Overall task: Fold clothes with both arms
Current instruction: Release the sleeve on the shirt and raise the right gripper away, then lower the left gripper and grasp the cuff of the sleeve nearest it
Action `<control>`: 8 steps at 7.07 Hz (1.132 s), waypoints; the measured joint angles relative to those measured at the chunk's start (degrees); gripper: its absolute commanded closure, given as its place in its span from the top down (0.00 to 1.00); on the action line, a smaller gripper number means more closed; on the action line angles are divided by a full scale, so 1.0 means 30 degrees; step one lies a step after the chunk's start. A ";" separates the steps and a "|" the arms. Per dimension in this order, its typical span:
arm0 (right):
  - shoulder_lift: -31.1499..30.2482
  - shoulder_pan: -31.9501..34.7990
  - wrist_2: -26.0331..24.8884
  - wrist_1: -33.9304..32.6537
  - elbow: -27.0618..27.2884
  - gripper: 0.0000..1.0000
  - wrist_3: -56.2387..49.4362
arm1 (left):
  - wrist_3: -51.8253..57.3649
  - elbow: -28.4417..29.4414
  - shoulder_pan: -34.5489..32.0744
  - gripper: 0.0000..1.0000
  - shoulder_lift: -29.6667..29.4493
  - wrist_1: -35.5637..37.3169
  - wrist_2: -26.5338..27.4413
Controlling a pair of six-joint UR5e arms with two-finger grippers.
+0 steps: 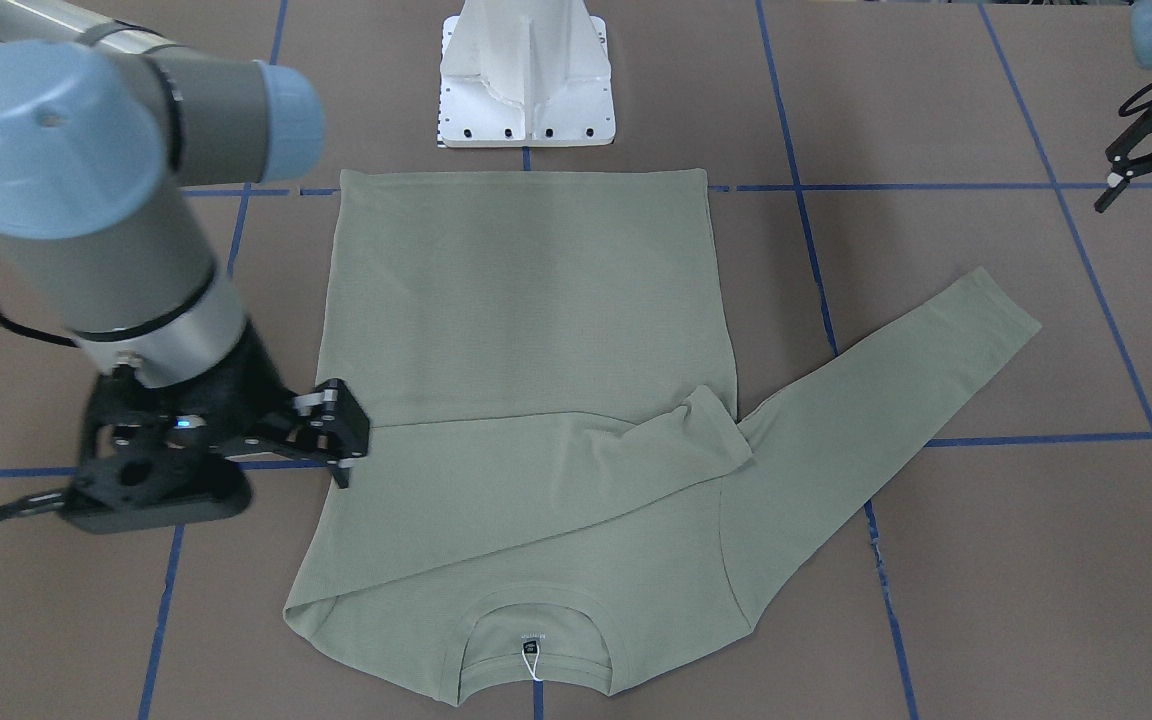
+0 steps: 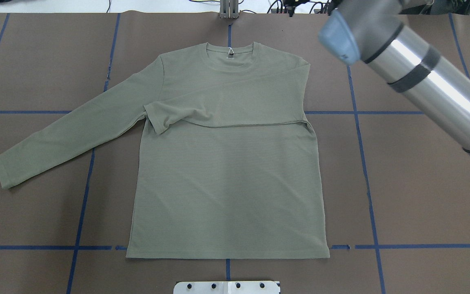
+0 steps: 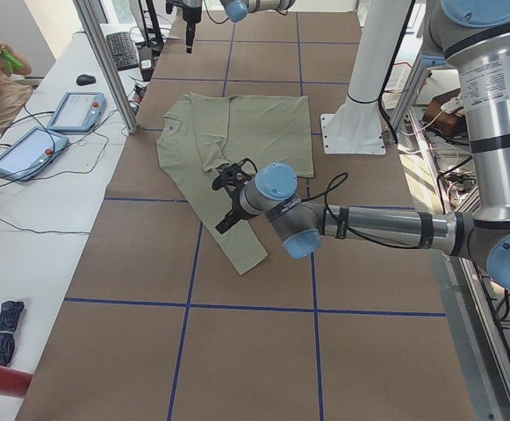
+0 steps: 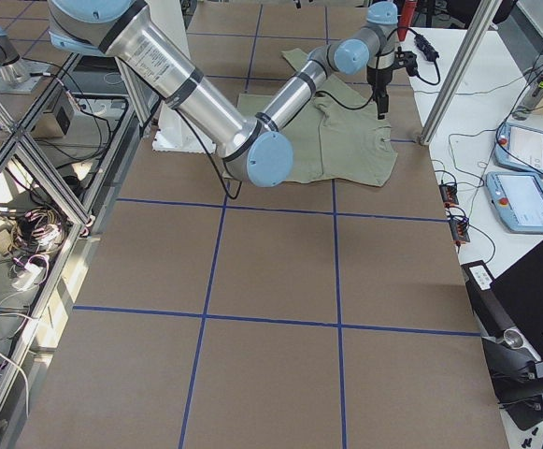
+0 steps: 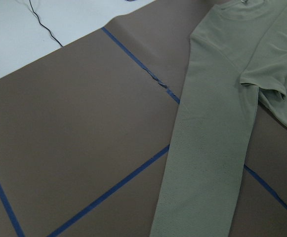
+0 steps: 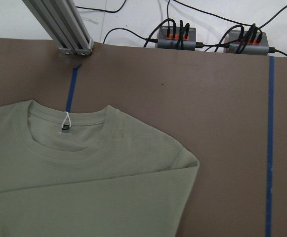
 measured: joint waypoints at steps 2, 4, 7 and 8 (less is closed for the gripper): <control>-0.4005 0.2497 0.1944 -0.0015 0.2365 1.00 -0.4009 | -0.1427 0.0095 0.3509 1.00 0.0868 -0.0607 0.2862; -0.7841 0.3860 0.2971 0.0065 0.4849 1.00 -0.6003 | -0.2808 0.0707 0.6618 1.00 0.1146 -0.0789 0.4960; -0.9617 0.4289 0.3055 0.0134 0.6191 1.00 -0.6730 | -0.4117 0.1920 0.9677 0.97 0.1035 -0.1202 0.7517; -0.9700 0.4297 0.3061 0.0136 0.6300 1.00 -0.6736 | -0.4142 0.2203 1.0058 0.87 0.1010 -0.1226 0.7958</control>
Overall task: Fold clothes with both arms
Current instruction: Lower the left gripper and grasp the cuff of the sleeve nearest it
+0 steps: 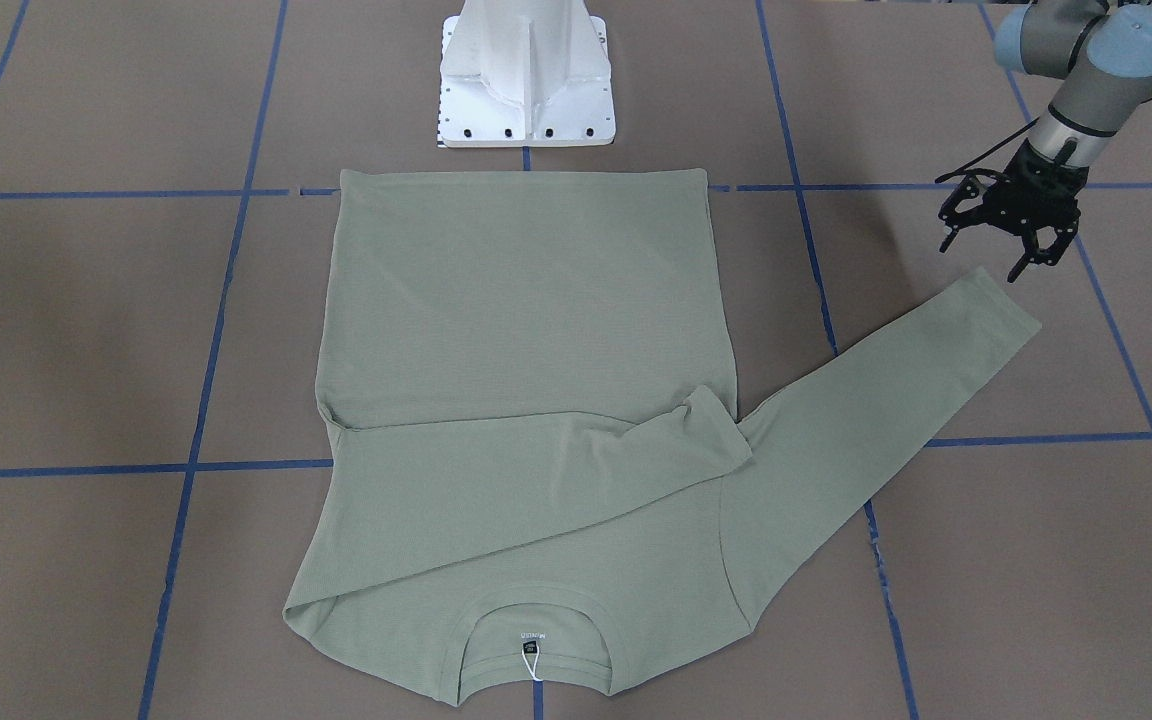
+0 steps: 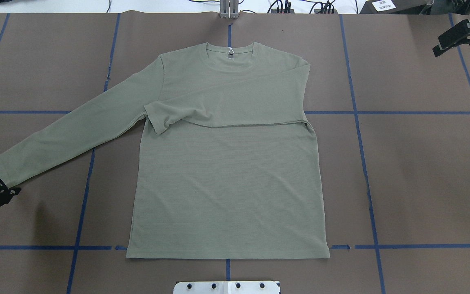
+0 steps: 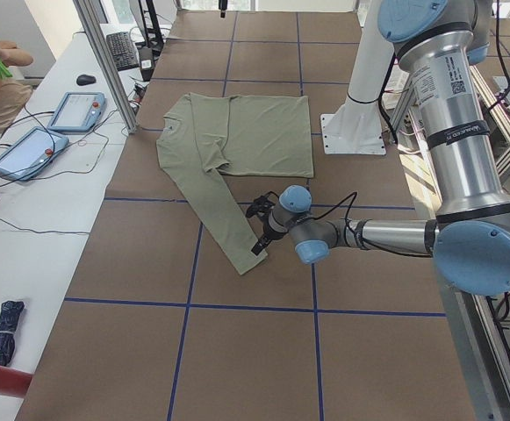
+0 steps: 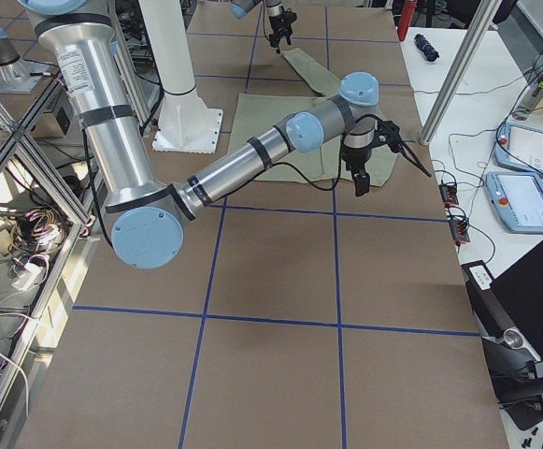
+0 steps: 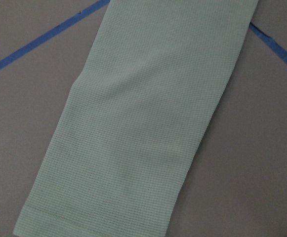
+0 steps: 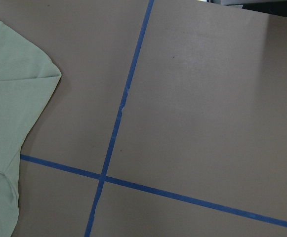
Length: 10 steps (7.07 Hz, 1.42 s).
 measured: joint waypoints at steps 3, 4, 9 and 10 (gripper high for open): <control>-0.0042 -0.0003 -0.0060 0.0001 0.0168 1.00 0.0072 | 0.0039 0.0570 0.0216 0.60 -0.0012 -0.0120 0.0561; -0.0043 -0.0005 -0.0071 0.0001 0.0177 1.00 0.0084 | 0.0049 0.0767 0.0231 0.60 -0.0008 -0.0320 0.0635; -0.0063 -0.0006 -0.0169 0.0001 0.0214 1.00 0.0168 | 0.0073 0.1011 0.0255 0.13 -0.0014 -0.0567 0.0676; -0.0090 -0.0005 -0.0218 0.0002 0.0215 1.00 0.0192 | 0.0080 0.1011 0.0283 0.00 -0.0017 -0.0568 0.0691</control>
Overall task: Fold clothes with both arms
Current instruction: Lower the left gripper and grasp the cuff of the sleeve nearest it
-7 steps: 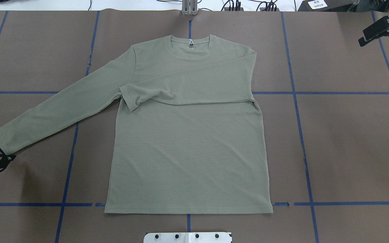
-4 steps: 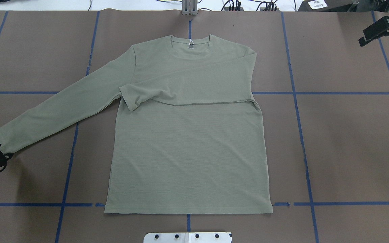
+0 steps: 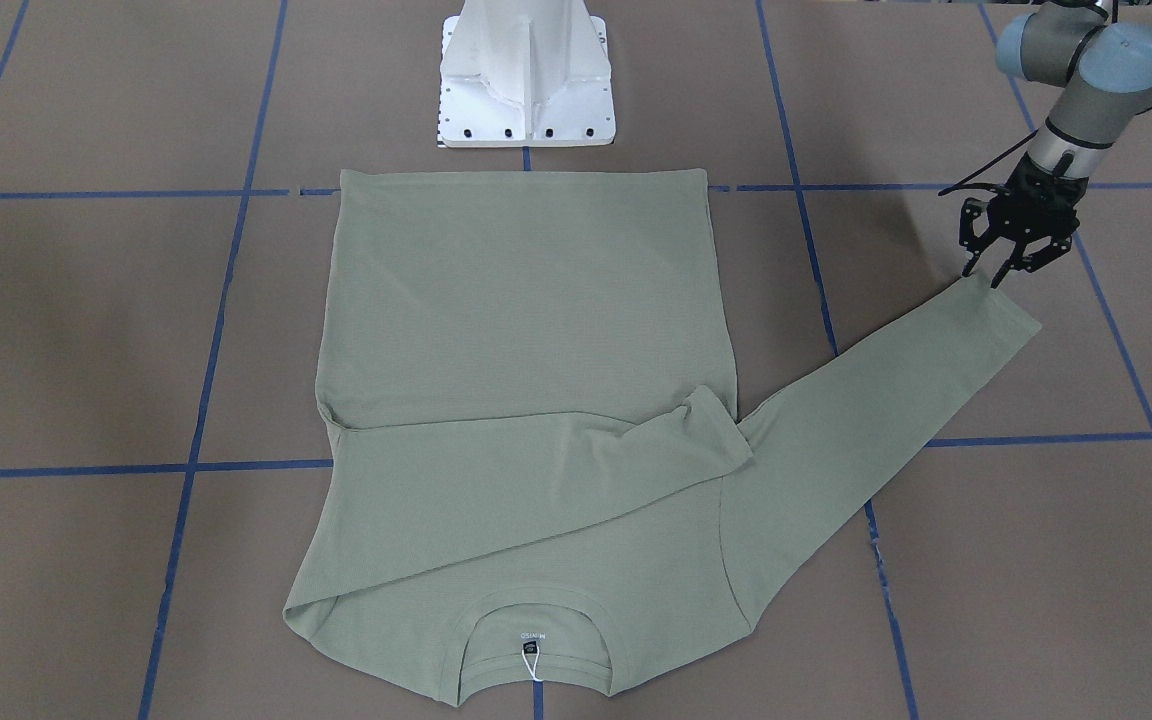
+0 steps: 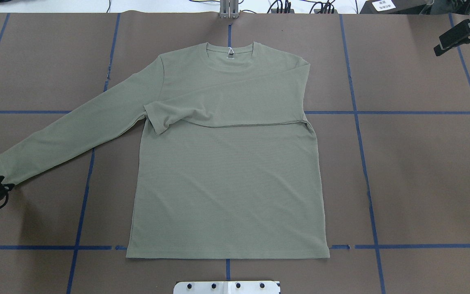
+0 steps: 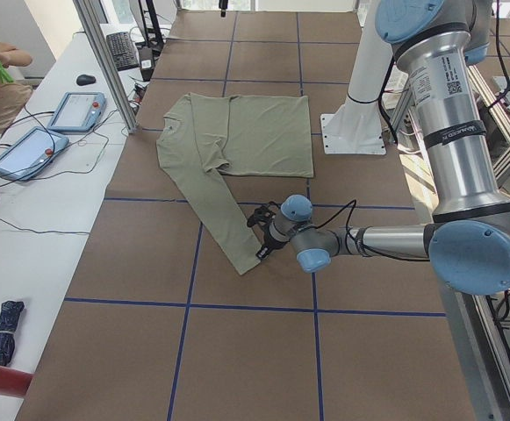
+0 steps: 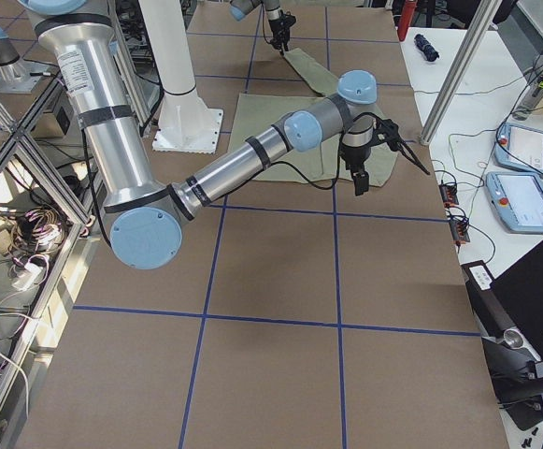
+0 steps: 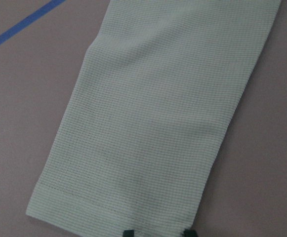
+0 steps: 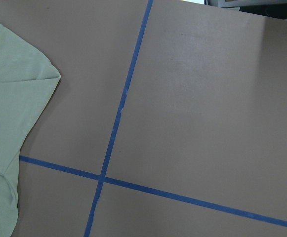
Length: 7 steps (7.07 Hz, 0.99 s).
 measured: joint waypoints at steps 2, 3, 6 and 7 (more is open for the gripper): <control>-0.0034 0.0000 -0.0037 0.0000 0.0019 1.00 0.0029 | 0.0235 -0.0015 0.0094 0.00 0.0016 -0.0020 0.0617; -0.0115 -0.0001 -0.0046 0.0006 0.0025 1.00 0.0027 | 0.0422 -0.0107 0.0096 0.00 0.0026 -0.0041 0.0891; -0.0561 0.0000 -0.0035 0.0053 0.0022 1.00 0.0007 | 0.0506 -0.1719 -0.0602 0.00 -0.0677 0.0284 0.0369; -0.0628 -0.0001 -0.0039 0.0057 0.0022 1.00 0.0005 | 0.0461 -0.2031 -0.1622 0.00 -0.2085 0.1377 -0.0235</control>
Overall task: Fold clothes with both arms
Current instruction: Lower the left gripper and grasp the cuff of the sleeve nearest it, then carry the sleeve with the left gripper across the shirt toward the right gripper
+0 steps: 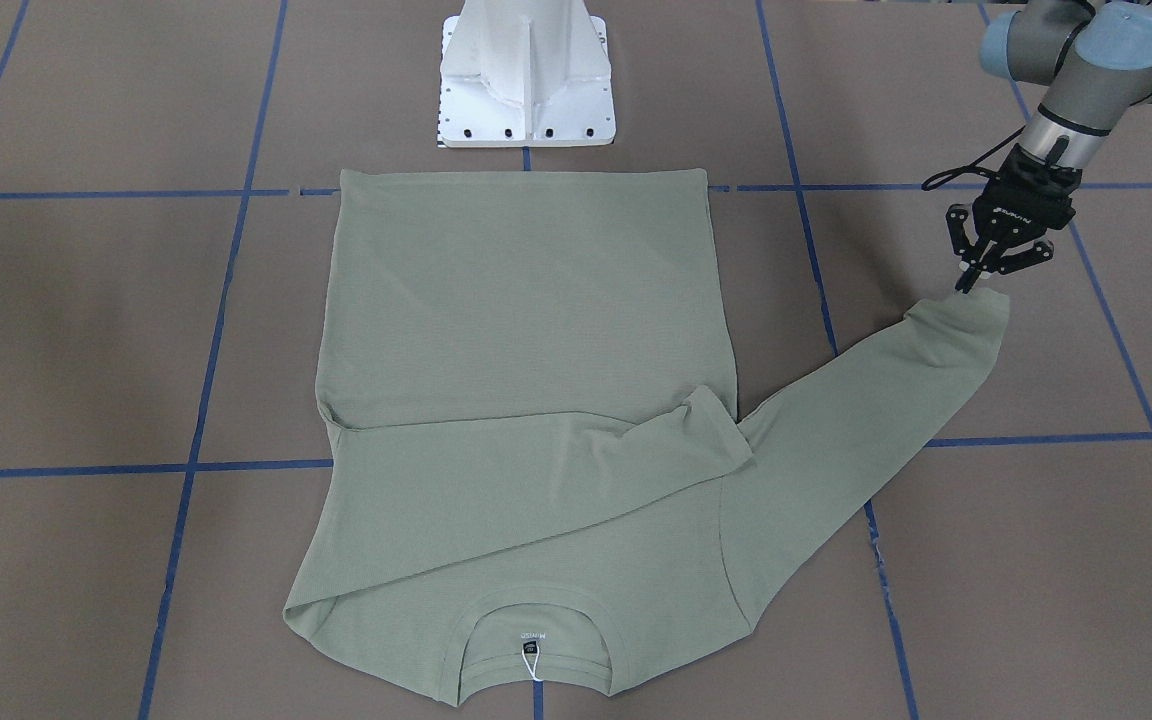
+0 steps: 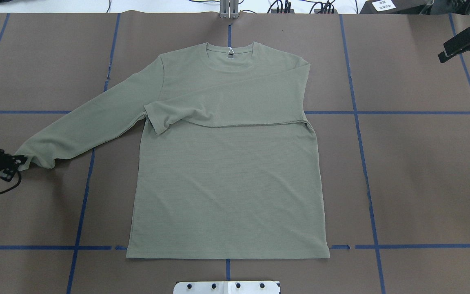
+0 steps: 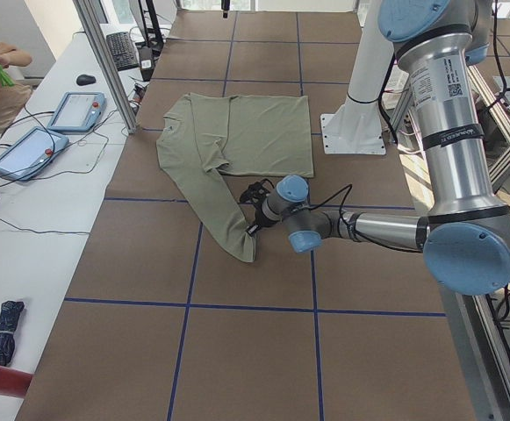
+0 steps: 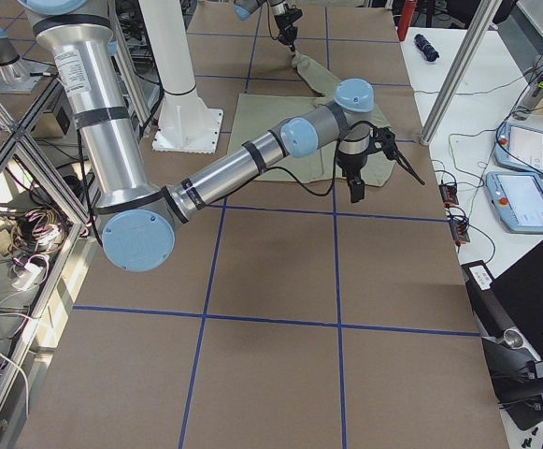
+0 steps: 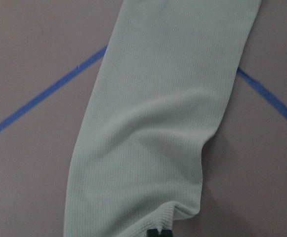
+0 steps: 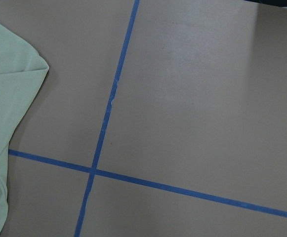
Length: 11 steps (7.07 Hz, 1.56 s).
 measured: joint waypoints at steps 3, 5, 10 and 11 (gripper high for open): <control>-0.0048 0.0000 -0.0148 0.0001 0.0003 1.00 0.0000 | -0.0964 -0.0069 -0.1462 0.00 -0.8254 0.8574 -0.0934; -0.0022 0.0000 -0.0175 0.0001 -0.0001 1.00 0.0018 | -0.2769 0.0865 -0.1424 0.00 -1.3974 1.3729 -0.0944; -0.0074 0.0000 -0.0177 0.0001 0.0150 1.00 0.0057 | -0.6831 1.0669 0.1334 0.00 -2.4394 1.2043 -0.0178; -0.0089 0.0005 -0.0189 0.0001 0.0150 1.00 0.0057 | -0.6846 1.1570 0.2773 0.00 -2.4334 1.0013 0.0879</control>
